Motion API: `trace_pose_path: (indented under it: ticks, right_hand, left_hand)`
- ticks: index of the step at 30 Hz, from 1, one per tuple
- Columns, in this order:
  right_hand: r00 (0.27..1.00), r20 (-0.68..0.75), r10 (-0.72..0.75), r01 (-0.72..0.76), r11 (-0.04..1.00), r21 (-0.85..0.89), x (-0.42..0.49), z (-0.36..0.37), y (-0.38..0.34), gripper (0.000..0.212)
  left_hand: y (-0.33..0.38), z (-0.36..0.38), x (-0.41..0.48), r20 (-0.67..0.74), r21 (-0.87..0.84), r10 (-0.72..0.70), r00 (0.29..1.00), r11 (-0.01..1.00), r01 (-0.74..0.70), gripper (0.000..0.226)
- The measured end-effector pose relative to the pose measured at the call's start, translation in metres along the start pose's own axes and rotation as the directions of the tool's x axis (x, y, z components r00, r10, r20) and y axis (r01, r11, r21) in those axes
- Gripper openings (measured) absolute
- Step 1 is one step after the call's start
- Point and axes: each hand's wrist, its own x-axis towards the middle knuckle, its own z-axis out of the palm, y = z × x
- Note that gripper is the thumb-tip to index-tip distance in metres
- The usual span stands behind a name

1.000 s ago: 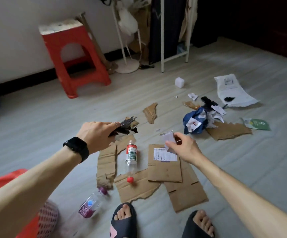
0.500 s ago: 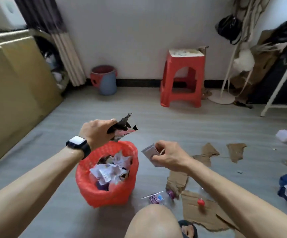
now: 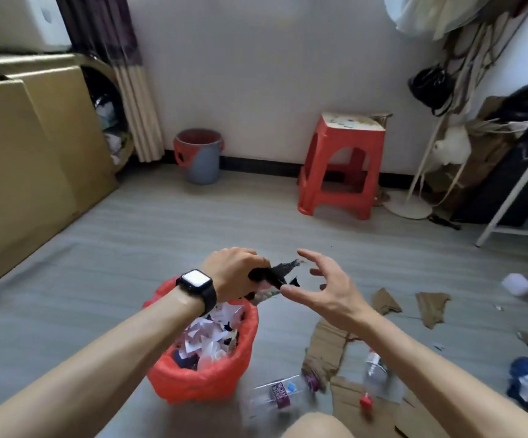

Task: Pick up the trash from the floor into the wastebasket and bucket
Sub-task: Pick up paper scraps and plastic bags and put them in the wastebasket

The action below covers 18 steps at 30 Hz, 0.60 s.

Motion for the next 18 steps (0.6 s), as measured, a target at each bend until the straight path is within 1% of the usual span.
trace_pose_path:
  ticks: [2,4,6,7,9,11,12,13,15,16,17,18]
  right_hand:
    - [0.999,-0.044,-0.001,0.001,1.0,-0.007,-0.02,-0.044,0.007,0.069]
    - [0.995,-0.098,0.01,-0.012,1.0,-0.02,-0.037,-0.073,0.015,0.045]
    - [0.974,-0.228,0.0,-0.014,0.998,-0.062,-0.058,-0.096,0.029,0.026]
    - [0.951,-0.31,-0.006,-0.017,0.997,-0.072,-0.067,-0.105,0.038,0.021]
    - [0.88,-0.475,0.004,-0.054,0.994,-0.093,-0.089,-0.127,0.056,0.019]
    - [0.845,-0.531,0.065,-0.118,0.991,-0.067,-0.108,-0.148,0.069,0.017]
    - [0.831,-0.545,0.114,-0.152,0.988,-0.025,-0.117,-0.158,0.074,0.017]
    - [0.806,-0.57,0.156,-0.175,0.984,0.022,-0.124,-0.166,0.08,0.019]
    - [0.739,-0.633,0.23,-0.194,0.973,0.127,-0.139,-0.181,0.094,0.024]
    - [0.713,-0.641,0.283,-0.169,0.957,0.235,-0.144,-0.187,0.1,0.024]
    - [0.698,-0.622,0.353,-0.119,0.915,0.385,-0.147,-0.19,0.104,0.022]
    - [0.694,-0.577,0.432,-0.08,0.842,0.534,-0.151,-0.192,0.106,0.021]
  left_hand:
    - [0.044,0.006,0.033,0.048,-0.096,0.058,0.997,0.994,-0.053,0.021]
    - [0.082,0.01,0.058,0.052,-0.189,0.106,0.993,0.977,-0.094,0.024]
    - [0.124,0.015,0.083,0.017,-0.278,0.164,0.986,0.948,-0.153,0.032]
    - [0.142,0.016,0.092,0.01,-0.308,0.182,0.983,0.936,-0.17,0.034]
    - [0.187,0.02,0.11,0.012,-0.33,0.229,0.973,0.92,-0.213,0.035]
    - [0.226,0.023,0.118,-0.001,-0.362,0.258,0.966,0.9,-0.241,0.036]
    - [0.241,0.025,0.121,-0.003,-0.42,0.267,0.964,0.874,-0.244,0.038]
    - [0.251,0.028,0.123,0.015,-0.519,0.273,0.962,0.824,-0.226,0.04]
    - [0.267,0.031,0.124,0.117,-0.735,0.311,0.943,0.666,-0.128,0.041]
    - [0.272,0.031,0.125,0.174,-0.818,0.34,0.924,0.572,-0.057,0.039]
    - [0.275,0.031,0.124,0.22,-0.877,0.364,0.905,0.481,0.02,0.036]
    - [0.279,0.035,0.123,0.251,-0.91,0.373,0.893,0.406,0.086,0.033]
